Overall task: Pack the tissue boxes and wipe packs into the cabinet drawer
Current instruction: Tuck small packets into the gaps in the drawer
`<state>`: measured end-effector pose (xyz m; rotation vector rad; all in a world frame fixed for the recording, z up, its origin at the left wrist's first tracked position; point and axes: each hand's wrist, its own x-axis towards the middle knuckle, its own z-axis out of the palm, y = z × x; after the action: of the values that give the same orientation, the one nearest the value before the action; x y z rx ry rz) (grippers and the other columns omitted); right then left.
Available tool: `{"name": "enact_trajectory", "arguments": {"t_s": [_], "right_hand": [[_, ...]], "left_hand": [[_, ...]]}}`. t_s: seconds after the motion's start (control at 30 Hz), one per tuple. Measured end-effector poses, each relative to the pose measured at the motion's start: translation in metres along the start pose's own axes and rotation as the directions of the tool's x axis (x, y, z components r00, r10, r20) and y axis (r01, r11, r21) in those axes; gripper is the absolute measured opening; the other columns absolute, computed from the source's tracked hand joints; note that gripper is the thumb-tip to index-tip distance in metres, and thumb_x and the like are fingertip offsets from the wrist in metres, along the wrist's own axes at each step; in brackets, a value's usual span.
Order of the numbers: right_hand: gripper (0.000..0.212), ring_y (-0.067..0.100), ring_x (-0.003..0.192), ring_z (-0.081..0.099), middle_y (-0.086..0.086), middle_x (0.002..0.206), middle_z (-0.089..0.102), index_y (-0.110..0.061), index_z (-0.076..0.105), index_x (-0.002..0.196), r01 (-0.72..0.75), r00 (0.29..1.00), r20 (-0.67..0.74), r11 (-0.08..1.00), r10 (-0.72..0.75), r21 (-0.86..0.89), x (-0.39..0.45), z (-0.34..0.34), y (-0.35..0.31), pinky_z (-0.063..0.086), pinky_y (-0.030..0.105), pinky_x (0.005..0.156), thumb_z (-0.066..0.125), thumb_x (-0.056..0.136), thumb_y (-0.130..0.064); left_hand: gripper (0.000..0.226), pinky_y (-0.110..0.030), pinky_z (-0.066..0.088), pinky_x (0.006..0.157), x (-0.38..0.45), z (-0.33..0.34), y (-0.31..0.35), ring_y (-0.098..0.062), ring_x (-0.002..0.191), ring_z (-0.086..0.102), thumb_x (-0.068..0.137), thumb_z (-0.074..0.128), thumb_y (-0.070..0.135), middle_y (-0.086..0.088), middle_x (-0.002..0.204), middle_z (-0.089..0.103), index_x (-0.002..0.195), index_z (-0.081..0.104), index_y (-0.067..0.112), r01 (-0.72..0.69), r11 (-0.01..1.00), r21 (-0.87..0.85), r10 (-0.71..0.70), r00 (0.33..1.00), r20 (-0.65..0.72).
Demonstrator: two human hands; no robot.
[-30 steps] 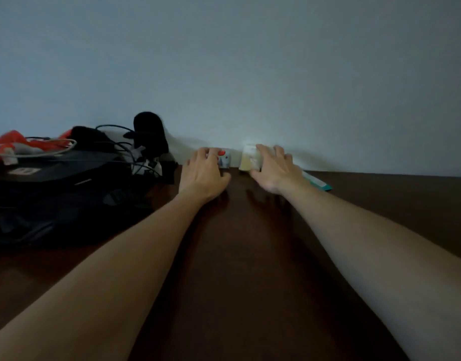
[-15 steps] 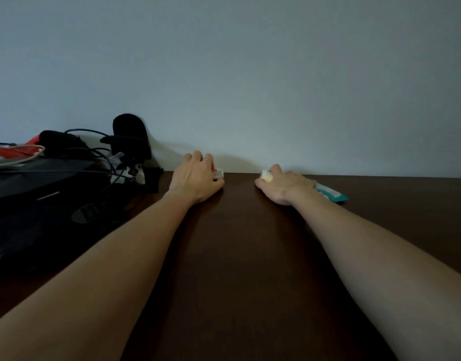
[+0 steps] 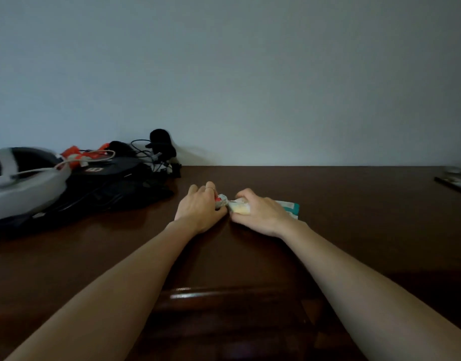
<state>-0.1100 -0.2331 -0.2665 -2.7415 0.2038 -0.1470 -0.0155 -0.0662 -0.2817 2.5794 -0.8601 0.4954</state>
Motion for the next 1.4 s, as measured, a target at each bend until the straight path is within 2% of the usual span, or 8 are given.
{"name": "enact_trajectory", "arguments": {"t_s": [0.2, 0.4, 0.53, 0.7, 0.8, 1.03, 1.23, 1.4], "right_hand": [[0.088, 0.034, 0.144, 0.035, -0.001, 0.155, 0.043, -0.049, 0.044, 0.143, -0.142, 0.988, -0.098, 0.956, 0.121, -0.257, -0.102, -0.003, -0.005, 0.021, 0.069, 0.111, 0.030, 0.070, -0.096], [0.060, 0.033, 0.123, 0.047, 0.003, 0.133, 0.056, -0.050, 0.053, 0.134, 0.038, 0.941, -0.313, 0.959, -0.129, -0.280, -0.190, 0.027, -0.030, 0.041, 0.053, 0.093, 0.045, 0.082, -0.078], [0.057, 0.026, 0.106, 0.055, 0.002, 0.118, 0.053, -0.035, 0.054, 0.139, 0.254, 0.783, -0.530, 0.945, -0.325, -0.204, -0.252, 0.088, -0.035, 0.053, 0.043, 0.078, 0.072, 0.084, -0.037], [0.061, 0.009, 0.099, 0.057, -0.008, 0.116, 0.053, -0.036, 0.057, 0.131, 0.098, 0.987, -0.145, 0.970, -0.067, 0.224, -0.309, 0.195, -0.025, 0.052, 0.031, 0.079, 0.068, 0.080, -0.067], [0.058, 0.008, 0.096, 0.066, -0.013, 0.109, 0.065, -0.043, 0.055, 0.113, -0.196, 0.974, 0.204, 0.829, 0.101, 0.523, -0.322, 0.253, -0.023, 0.055, 0.029, 0.080, 0.060, 0.074, -0.085], [0.112, 0.025, 0.133, 0.055, -0.003, 0.151, 0.050, -0.027, 0.039, 0.151, -0.619, 0.775, 0.569, 0.515, 0.276, 0.593, -0.320, 0.348, 0.004, 0.045, 0.052, 0.110, 0.066, 0.062, -0.089], [0.029, 0.020, 0.098, 0.071, -0.002, 0.102, 0.072, -0.028, 0.063, 0.106, -0.553, 0.831, 0.366, 0.549, 0.419, 0.627, -0.321, 0.387, 0.028, 0.061, 0.041, 0.083, 0.079, 0.082, -0.030], [0.046, 0.024, 0.104, 0.074, 0.008, 0.111, 0.077, -0.016, 0.066, 0.119, -0.709, 0.701, 0.646, 0.196, 0.302, 0.677, -0.332, 0.400, 0.050, 0.061, 0.042, 0.087, 0.084, 0.082, -0.035]], "left_hand": [[0.048, -0.035, 0.047, 0.079, -0.135, -0.063, 0.024, -0.024, 0.109, 0.054, 0.090, 0.054, 0.046, -0.004, 0.118, 0.061, 0.130, 0.048, 0.021, -0.038, 0.998, 0.046, 0.041, 0.996, -0.076], [0.032, -0.028, 0.042, 0.062, -0.272, -0.077, 0.065, -0.006, 0.079, 0.057, 0.095, 0.045, 0.049, 0.013, 0.111, 0.064, 0.121, 0.053, 0.031, -0.010, 0.969, -0.248, -0.054, 0.967, -0.249], [0.030, -0.034, 0.054, 0.075, -0.356, -0.026, 0.054, -0.011, 0.086, 0.065, 0.095, 0.049, 0.054, 0.003, 0.099, 0.069, 0.108, 0.058, 0.028, 0.358, 0.646, -0.674, -0.372, 0.919, 0.131], [0.038, -0.046, 0.061, 0.084, -0.424, 0.039, 0.025, -0.025, 0.093, 0.073, 0.094, 0.063, 0.048, -0.015, 0.109, 0.068, 0.117, 0.058, 0.018, 0.705, -0.089, -0.703, -0.445, 0.604, 0.662], [0.061, -0.052, 0.056, 0.094, -0.450, 0.072, 0.015, -0.030, 0.106, 0.070, 0.083, 0.070, 0.058, -0.015, 0.118, 0.071, 0.125, 0.062, 0.014, 0.728, -0.329, -0.601, -0.288, 0.529, 0.798], [0.051, -0.038, 0.061, 0.072, -0.484, 0.128, -0.008, -0.032, 0.102, 0.069, 0.084, 0.078, 0.014, -0.018, 0.119, 0.065, 0.127, 0.049, 0.015, 0.762, -0.428, -0.486, -0.403, 0.320, 0.857], [0.038, -0.027, 0.058, 0.058, -0.498, 0.159, -0.023, -0.026, 0.095, 0.069, 0.086, 0.070, -0.004, -0.014, 0.111, 0.065, 0.105, 0.051, 0.022, 0.771, -0.419, -0.480, -0.464, 0.272, 0.843], [0.039, -0.033, 0.061, 0.069, -0.507, 0.164, -0.037, -0.026, 0.097, 0.072, 0.083, 0.071, -0.006, -0.013, 0.111, 0.070, 0.113, 0.055, 0.013, 0.779, -0.391, -0.491, -0.500, 0.268, 0.823]]}}
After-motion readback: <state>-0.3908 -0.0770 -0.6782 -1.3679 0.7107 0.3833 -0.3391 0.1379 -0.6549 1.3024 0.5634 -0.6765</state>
